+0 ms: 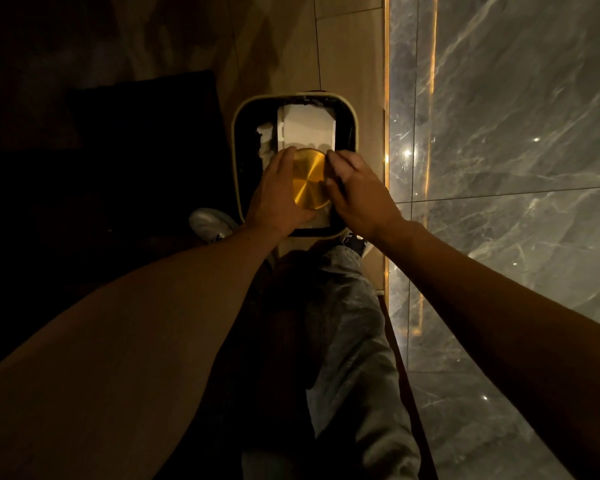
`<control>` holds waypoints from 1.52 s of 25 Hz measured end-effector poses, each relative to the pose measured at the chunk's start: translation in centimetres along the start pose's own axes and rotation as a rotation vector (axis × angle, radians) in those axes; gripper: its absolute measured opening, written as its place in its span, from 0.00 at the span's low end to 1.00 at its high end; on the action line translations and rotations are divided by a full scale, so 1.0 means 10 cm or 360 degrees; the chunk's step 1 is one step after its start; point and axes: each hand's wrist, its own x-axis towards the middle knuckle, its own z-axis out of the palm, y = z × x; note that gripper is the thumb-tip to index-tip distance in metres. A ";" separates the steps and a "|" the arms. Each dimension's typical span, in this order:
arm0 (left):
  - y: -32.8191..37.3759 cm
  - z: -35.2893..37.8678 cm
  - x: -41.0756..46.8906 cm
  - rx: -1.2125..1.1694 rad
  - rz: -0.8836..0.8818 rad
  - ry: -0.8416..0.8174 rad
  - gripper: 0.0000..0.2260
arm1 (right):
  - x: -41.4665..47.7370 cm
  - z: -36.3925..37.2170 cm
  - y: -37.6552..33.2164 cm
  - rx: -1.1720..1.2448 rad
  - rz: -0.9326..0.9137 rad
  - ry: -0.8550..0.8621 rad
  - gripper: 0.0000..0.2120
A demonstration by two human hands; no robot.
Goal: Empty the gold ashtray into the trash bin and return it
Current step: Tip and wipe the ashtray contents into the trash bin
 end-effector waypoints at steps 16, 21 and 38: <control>0.08 -0.13 0.10 -0.0083 0.0115 0.0069 0.43 | 0.16 -0.14 -0.09 -0.0739 -0.0580 0.0063 0.26; 0.09 -0.13 0.11 -0.0030 0.0056 0.0035 0.42 | 0.19 -0.10 -0.02 -0.0785 -0.0615 -0.0255 0.27; 0.11 -0.13 0.14 0.0050 0.0051 0.0046 0.44 | 0.10 -0.07 0.04 -0.0635 -0.0438 -0.0329 0.28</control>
